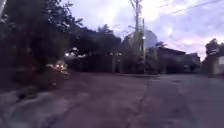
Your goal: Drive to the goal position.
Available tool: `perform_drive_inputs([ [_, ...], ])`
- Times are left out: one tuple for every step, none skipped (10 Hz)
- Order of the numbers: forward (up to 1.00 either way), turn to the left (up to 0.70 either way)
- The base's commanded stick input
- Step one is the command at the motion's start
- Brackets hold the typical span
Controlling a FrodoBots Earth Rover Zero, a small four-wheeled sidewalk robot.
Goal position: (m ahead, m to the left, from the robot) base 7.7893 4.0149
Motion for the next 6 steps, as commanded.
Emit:
perform_drive_inputs([
  [0.70,0.00],
  [0.70,0.00],
  [0.70,0.00],
  [0.70,0.00],
  [0.70,0.00],
  [0.70,0.00],
])
